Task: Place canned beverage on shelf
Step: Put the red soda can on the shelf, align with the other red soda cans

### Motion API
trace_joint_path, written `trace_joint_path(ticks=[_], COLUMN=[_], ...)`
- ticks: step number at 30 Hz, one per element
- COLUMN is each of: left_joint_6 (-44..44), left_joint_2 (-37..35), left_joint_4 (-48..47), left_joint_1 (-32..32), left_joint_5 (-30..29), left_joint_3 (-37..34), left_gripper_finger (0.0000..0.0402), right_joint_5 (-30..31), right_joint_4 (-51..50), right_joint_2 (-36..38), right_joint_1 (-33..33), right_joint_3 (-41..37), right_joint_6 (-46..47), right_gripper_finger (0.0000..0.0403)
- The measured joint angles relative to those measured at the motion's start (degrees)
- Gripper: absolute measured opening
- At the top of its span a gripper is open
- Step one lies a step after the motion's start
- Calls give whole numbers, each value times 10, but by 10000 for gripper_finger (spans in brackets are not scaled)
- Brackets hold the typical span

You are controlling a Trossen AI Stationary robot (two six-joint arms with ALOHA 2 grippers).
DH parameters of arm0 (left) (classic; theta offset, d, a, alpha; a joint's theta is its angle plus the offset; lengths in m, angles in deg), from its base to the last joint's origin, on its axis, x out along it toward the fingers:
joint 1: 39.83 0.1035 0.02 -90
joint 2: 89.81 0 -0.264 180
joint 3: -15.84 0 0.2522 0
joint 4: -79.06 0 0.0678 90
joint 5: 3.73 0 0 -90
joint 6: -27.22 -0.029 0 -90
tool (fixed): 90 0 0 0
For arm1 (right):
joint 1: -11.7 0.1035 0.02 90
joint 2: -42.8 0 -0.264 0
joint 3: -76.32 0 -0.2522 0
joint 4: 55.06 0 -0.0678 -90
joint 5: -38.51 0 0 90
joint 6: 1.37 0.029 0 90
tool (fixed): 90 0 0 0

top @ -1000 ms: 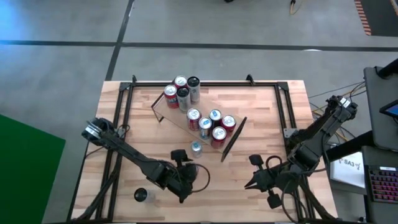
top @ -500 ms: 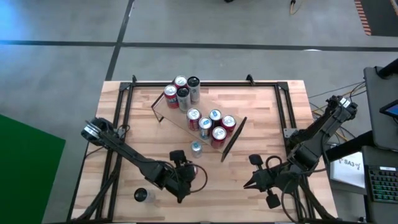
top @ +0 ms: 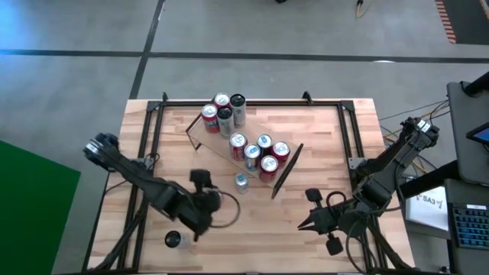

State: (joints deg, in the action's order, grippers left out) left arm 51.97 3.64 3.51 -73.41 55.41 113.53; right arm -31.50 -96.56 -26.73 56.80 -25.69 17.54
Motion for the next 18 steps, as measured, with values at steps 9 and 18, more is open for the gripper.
trace_joint_path(ticks=[9, 18], left_joint_6=[-81, -220], left_joint_2=[-128, -194], left_joint_4=[-27, -25], left_joint_1=[72, 196], left_joint_5=[-31, -24], left_joint_3=[-15, -22], left_gripper_finger=[291, 291], right_joint_5=[11, 11], right_joint_4=[22, 30], right_joint_2=[0, 0], right_joint_1=[-15, -54], right_joint_3=[0, 18], right_joint_6=[-21, -46], right_gripper_finger=[9, 9])
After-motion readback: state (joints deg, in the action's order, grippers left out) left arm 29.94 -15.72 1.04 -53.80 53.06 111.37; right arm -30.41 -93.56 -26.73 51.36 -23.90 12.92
